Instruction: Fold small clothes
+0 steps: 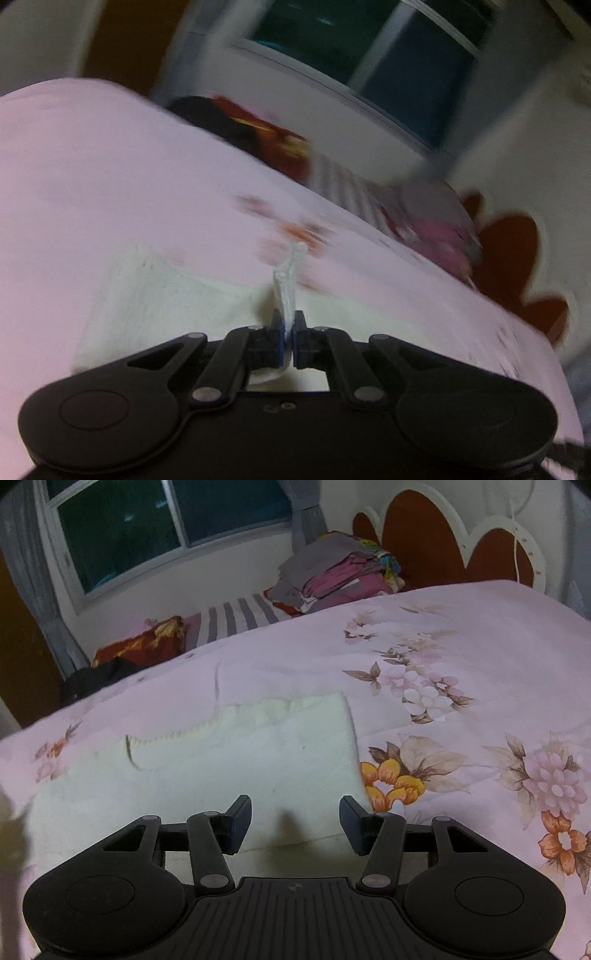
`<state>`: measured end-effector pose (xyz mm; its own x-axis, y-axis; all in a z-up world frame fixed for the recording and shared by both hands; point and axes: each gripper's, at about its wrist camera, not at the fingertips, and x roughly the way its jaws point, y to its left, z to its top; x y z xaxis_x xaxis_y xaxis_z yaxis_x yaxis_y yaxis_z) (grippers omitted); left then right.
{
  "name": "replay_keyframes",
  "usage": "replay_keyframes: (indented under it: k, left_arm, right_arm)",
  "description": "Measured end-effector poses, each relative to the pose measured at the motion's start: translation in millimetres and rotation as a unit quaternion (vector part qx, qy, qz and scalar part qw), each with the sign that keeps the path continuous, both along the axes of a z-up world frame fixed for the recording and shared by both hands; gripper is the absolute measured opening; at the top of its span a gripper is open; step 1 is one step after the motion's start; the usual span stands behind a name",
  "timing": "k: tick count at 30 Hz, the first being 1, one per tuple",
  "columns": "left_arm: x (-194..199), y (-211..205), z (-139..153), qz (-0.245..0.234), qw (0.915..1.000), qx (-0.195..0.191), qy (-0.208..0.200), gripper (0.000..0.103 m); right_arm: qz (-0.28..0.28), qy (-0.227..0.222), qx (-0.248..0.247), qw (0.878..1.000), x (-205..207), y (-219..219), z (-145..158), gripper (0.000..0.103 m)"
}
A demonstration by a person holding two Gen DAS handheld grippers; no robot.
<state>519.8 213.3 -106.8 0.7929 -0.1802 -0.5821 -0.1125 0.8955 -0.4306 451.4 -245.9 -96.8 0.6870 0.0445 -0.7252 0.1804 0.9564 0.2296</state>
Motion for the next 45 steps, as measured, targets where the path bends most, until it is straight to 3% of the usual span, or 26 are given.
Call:
replay_keyframes:
  k: [7,15,18,20,21,25,29,33,39,40,42,45]
  left_arm:
    - [21.3,-134.1,-7.7,-0.126,0.9901,0.059,0.020,0.004]
    - [11.5,-227.0,-39.5,-0.191,0.9762,0.084,0.057,0.005]
    - [7.1,-242.8,-46.0,-0.216,0.9707,0.082,0.066,0.037]
    - [-0.8,-246.7,-41.5,-0.230,0.9693,0.069,0.056,0.080]
    - [-6.6,-243.1,-38.0,-0.227,0.9701,0.067,0.053,0.082]
    - [-38.5,-206.8,-17.0,-0.196,0.9761,0.093,0.013,0.073]
    - [-64.6,-143.7,-12.1,-0.136,0.9815,0.132,0.029,0.052]
    - [-85.0,-77.1,-23.9,-0.057,0.9875,0.132,0.064,0.052]
    - [-77.8,-47.5,-35.9,-0.047,0.9904,0.101,0.082,0.052]
    - [-75.1,-47.5,-38.4,-0.050,0.9909,0.096,0.079,0.052]
    - [-69.0,-46.5,-41.9,-0.050,0.9907,0.099,0.079,0.052]
    - [-63.1,-49.3,-45.9,-0.050,0.9903,0.105,0.076,0.049]
  right_arm:
    - [-0.016,-0.004,0.031,0.999,0.0,-22.7,-4.1,0.053]
    - [-0.030,-0.009,0.066,0.997,-9.3,-53.0,-4.0,0.053]
    - [-0.031,-0.008,0.080,0.996,-11.7,-64.4,-2.6,0.054]
    - [-0.026,-0.008,0.090,0.996,-11.5,-68.6,-2.1,0.054]
    - [-0.021,-0.010,0.094,0.995,-11.0,-68.8,-1.4,0.054]
    - [0.012,-0.018,0.110,0.994,-3.8,-55.0,1.0,0.054]
    - [0.051,-0.008,0.145,0.988,11.9,-27.5,-7.6,0.054]
    - [0.079,0.012,0.166,0.983,28.8,3.9,-23.0,0.053]
    - [0.111,0.036,0.164,0.980,49.5,42.4,-41.0,0.053]
    - [0.114,0.038,0.160,0.980,52.2,46.6,-41.2,0.047]
    - [0.121,0.045,0.153,0.980,59.6,51.9,-42.2,0.014]
    - [0.130,0.047,0.128,0.982,64.3,57.9,-41.0,0.005]
